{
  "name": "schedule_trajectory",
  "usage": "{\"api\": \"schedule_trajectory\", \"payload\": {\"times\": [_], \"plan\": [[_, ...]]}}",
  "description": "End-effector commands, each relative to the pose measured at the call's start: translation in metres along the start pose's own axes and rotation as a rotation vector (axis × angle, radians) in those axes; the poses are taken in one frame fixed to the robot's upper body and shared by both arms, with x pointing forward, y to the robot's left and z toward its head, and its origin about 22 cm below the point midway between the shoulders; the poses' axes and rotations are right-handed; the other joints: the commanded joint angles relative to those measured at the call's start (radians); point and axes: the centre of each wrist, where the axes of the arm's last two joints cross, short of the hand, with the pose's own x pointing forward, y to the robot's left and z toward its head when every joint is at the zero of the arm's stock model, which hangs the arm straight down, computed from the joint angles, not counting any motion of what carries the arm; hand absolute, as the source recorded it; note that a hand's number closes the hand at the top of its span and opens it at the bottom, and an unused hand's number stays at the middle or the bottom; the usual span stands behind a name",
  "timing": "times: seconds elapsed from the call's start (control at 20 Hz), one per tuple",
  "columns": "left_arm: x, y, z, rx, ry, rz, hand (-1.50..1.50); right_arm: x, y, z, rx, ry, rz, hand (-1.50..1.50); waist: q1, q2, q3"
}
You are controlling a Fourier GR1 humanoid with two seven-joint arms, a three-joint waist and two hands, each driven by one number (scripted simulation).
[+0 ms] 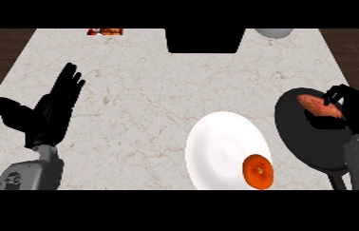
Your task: Pick the sweet potato from the plate and place it in the pan
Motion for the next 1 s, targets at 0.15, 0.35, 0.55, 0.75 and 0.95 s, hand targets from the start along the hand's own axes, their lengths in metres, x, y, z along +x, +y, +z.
{"api": "schedule_trajectory", "payload": {"times": [0.15,0.35,0.55,0.75,0.95], "plan": [[-0.017,-0.001,0.003,0.011,-0.008,-0.018,0.0,-0.046,0.016,-0.003,0.128,0.122,-0.124,-1.5,0.0,0.001,0.0],[0.012,0.002,0.001,0.011,0.004,0.007,0.0,-0.041,0.031,-0.006,0.1,0.079,-0.177,-1.5,-0.001,-0.002,0.0],[0.008,0.004,0.003,0.0,-0.008,0.002,0.0,-0.059,0.01,-0.003,-0.017,0.044,-0.4,-1.5,-0.008,-0.004,0.0],[-0.007,0.004,0.001,0.018,0.01,-0.003,0.0,-0.087,-0.021,0.002,-0.062,0.044,-0.595,-1.5,-0.03,-0.01,-0.001],[-0.002,0.003,0.007,0.018,-0.008,-0.005,0.0,-0.137,-0.064,0.023,-0.1,0.071,-0.747,-1.5,-0.029,-0.01,-0.001]]}}
